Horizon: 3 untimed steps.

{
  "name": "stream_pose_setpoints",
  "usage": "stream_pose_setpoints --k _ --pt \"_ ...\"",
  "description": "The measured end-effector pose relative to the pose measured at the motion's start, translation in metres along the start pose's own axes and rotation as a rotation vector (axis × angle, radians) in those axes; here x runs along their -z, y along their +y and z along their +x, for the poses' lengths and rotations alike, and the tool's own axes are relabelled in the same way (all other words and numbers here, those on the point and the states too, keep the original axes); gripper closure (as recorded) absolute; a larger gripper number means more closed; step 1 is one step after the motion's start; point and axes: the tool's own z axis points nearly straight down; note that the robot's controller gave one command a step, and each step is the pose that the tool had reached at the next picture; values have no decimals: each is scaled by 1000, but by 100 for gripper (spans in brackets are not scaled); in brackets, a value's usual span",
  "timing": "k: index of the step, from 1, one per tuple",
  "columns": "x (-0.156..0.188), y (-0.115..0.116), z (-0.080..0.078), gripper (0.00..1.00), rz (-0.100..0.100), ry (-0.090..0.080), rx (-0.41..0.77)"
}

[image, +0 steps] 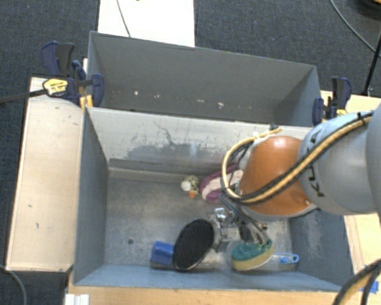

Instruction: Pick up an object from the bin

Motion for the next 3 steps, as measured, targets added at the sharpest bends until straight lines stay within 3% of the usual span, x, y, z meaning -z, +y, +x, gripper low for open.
stream_pose_setpoints --k 1,2,3 --pt "126 -22 -15 100 1 -9 4" --pt "121 -21 -13 0 0 0 5" --pt "53 -31 24 0 -2 9 122"
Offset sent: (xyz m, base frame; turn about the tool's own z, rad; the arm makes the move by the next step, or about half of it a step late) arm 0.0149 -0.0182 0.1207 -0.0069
